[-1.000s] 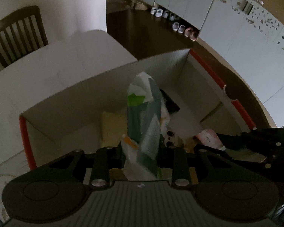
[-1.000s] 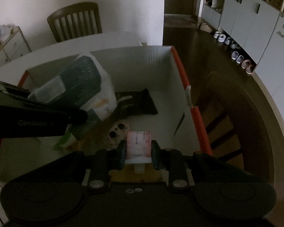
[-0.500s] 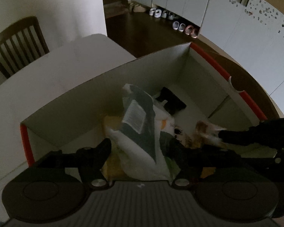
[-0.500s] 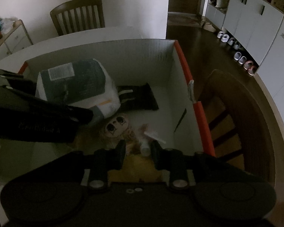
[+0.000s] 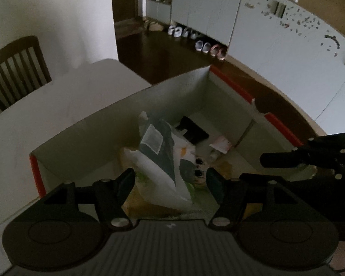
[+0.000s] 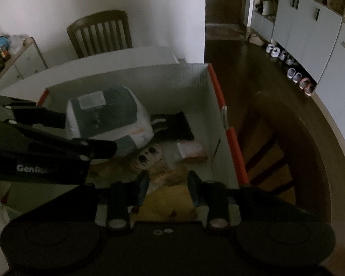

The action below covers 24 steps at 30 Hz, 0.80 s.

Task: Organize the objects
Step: 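Open both grippers to release the bag and packet into the box, then move both grippers back to the orange toy and white tube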

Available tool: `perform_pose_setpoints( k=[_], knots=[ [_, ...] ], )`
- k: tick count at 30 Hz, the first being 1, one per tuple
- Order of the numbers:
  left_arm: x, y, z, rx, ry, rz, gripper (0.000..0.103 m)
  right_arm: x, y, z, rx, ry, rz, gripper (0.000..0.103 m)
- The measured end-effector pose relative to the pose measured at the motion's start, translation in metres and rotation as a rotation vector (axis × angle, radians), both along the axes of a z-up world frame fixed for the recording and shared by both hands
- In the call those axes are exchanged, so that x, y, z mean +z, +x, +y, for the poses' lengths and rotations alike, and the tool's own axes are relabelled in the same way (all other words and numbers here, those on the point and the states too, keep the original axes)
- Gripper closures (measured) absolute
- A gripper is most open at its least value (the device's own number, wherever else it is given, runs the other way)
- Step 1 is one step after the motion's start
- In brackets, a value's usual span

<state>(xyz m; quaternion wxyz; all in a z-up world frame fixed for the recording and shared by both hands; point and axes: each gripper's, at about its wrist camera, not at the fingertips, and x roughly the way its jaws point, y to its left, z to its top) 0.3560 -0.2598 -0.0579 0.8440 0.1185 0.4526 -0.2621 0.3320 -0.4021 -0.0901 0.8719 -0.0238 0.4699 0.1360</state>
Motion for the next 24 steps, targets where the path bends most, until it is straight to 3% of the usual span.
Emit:
perform_pose_setpoints(
  k=[7, 12, 24],
  knots=[
    [0.01, -0.013, 0.015, -0.003, -0.036, -0.022, 0.035, 0.017, -0.016, 0.003, 0.018, 0.034, -0.036, 0.065],
    [0.02, -0.027, 0.034, -0.005, -0.069, -0.034, 0.035, 0.031, -0.028, 0.007, 0.011, 0.06, -0.063, 0.053],
    [0.047, -0.062, 0.089, -0.014, -0.154, -0.062, 0.035, 0.053, -0.063, 0.026, -0.022, 0.094, -0.106, 0.049]
  ],
)
